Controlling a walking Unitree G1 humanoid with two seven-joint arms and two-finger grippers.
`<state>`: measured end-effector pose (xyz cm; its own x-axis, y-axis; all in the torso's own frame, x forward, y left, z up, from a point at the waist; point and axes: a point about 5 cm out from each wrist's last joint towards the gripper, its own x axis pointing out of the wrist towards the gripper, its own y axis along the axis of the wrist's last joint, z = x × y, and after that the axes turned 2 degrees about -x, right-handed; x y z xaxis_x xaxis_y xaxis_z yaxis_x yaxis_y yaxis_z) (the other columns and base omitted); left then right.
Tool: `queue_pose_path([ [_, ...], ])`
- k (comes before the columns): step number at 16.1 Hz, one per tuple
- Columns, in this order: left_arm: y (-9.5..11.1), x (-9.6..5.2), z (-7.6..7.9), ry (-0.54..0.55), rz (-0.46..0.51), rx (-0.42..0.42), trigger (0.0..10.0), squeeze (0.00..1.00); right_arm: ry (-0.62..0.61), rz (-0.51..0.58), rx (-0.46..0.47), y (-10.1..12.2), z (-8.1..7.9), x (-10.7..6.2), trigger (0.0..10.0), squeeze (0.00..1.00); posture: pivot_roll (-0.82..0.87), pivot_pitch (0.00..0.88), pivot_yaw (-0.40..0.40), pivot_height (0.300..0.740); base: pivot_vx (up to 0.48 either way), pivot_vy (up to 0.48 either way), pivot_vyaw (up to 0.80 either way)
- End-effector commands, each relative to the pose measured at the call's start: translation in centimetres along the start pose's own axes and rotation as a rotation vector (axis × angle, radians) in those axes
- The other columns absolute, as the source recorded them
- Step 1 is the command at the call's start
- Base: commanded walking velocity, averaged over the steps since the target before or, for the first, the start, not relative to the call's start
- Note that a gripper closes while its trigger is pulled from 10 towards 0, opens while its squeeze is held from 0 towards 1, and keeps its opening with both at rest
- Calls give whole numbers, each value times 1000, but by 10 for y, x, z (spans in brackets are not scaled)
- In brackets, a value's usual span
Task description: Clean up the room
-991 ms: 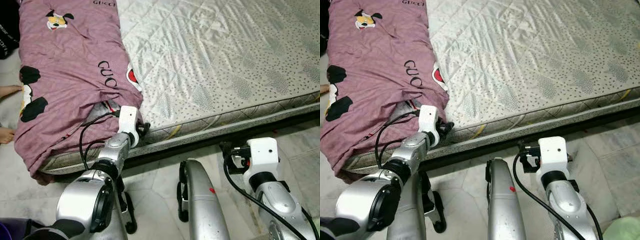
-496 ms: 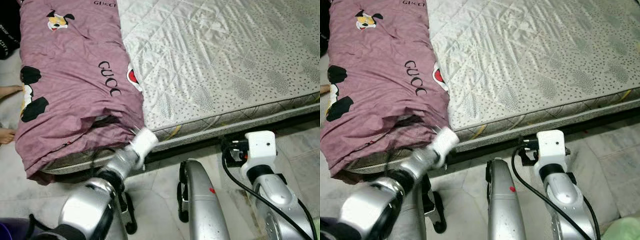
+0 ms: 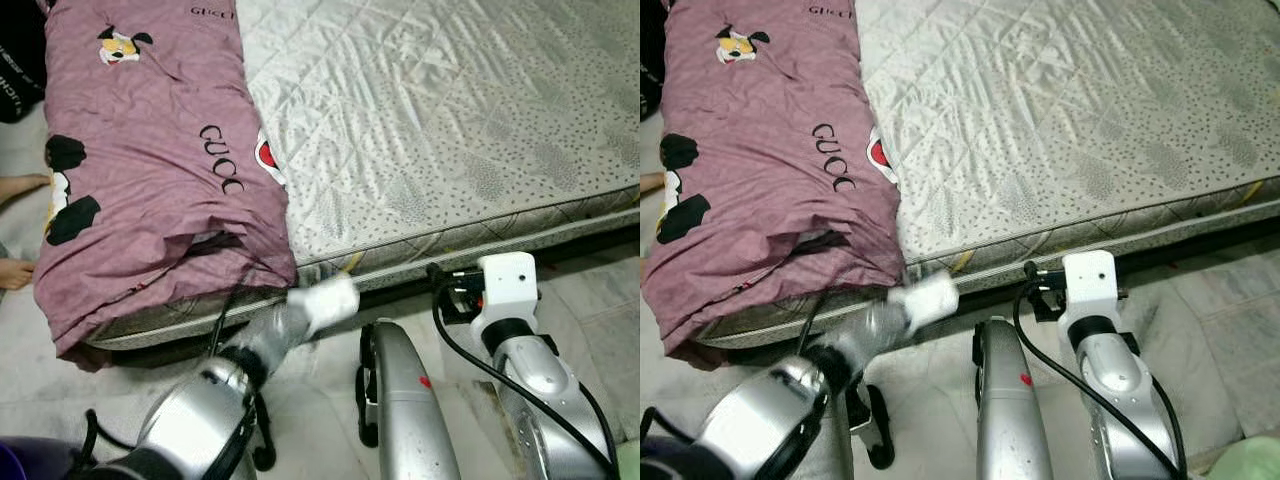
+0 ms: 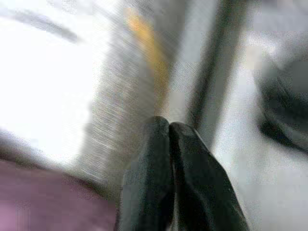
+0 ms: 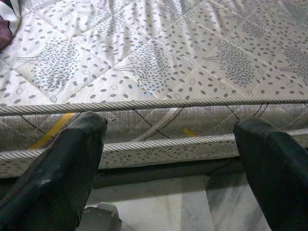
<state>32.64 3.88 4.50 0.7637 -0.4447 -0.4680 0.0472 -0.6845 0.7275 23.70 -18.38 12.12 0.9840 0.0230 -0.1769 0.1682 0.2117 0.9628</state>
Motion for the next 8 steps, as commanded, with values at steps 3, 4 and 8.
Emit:
queue_pose_path([
  [3, 13, -6, -42, 236, 149, -264, 10000, 1000, 0, -5, 2, -4, -2, 2, 10000, 0, -230, 219, 42, 605, 0, 0, 0],
  [4, 17, -9, -51, 283, 208, -314, 10000, 1000, 7, 0, 5, -4, -4, 4, 10000, 0, -216, 215, 38, 605, 0, 0, 0],
  [8, 17, -30, -73, 469, 348, -424, 10000, 1000, 21, 14, 2, -2, -8, 10, 10000, 0, -195, 209, 41, 605, 0, 0, 0],
])
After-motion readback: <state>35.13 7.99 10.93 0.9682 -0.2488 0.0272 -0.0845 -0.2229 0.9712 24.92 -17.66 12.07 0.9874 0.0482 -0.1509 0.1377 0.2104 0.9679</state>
